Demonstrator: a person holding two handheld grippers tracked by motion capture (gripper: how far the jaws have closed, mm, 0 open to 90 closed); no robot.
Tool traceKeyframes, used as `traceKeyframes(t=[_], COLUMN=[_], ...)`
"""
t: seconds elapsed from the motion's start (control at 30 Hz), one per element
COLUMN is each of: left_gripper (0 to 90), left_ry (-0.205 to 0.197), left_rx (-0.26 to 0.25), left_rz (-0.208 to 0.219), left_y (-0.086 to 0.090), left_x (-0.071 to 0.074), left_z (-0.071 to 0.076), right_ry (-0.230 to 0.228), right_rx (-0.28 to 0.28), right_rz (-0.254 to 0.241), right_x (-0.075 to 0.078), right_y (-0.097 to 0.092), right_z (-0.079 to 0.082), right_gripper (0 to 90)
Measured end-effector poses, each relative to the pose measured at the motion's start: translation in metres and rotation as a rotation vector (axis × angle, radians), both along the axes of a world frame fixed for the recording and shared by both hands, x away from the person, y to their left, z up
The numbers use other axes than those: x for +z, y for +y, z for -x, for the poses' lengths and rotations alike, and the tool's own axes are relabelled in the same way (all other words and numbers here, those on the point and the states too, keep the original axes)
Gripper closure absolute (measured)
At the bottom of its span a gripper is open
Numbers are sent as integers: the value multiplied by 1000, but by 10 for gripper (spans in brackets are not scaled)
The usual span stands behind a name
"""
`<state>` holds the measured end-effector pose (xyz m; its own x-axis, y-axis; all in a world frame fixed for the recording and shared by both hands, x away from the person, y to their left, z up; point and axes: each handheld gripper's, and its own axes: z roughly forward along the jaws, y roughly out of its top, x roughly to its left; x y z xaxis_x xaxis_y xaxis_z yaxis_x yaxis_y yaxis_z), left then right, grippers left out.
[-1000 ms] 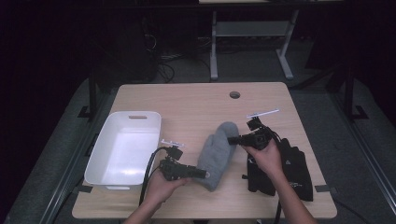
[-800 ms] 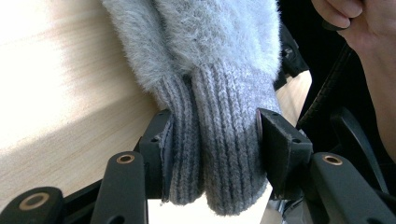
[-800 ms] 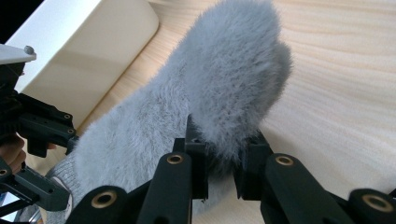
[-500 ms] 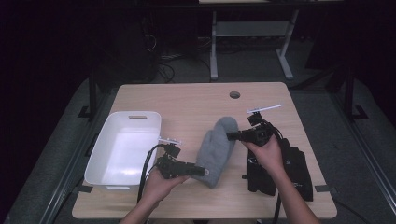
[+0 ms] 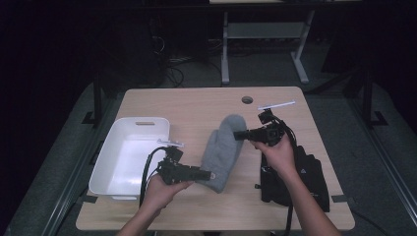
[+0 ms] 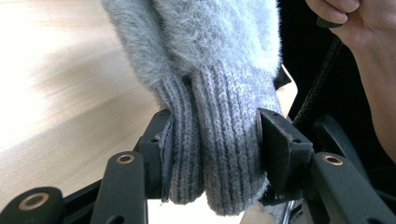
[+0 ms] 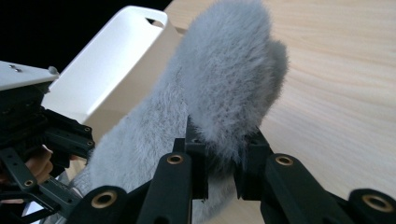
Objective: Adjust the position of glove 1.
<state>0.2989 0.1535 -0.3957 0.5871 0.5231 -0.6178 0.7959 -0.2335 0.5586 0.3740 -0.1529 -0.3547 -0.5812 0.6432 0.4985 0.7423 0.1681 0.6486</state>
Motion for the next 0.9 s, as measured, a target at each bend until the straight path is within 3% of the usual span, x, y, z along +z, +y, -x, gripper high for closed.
traceKeyframes(t=[0.4,0.9], left_gripper=[496,495], left_ry=[-44,-62], left_rx=[19,44], left_rz=[0,12], left_y=[20,40], left_x=[21,36], left_z=[0,-2], right_ry=[-8,-1], right_rx=[30,55], right_rz=[-63,-112], right_x=[21,36], right_y=[16,37], right_z=[-9,-20], right_gripper=[776,775])
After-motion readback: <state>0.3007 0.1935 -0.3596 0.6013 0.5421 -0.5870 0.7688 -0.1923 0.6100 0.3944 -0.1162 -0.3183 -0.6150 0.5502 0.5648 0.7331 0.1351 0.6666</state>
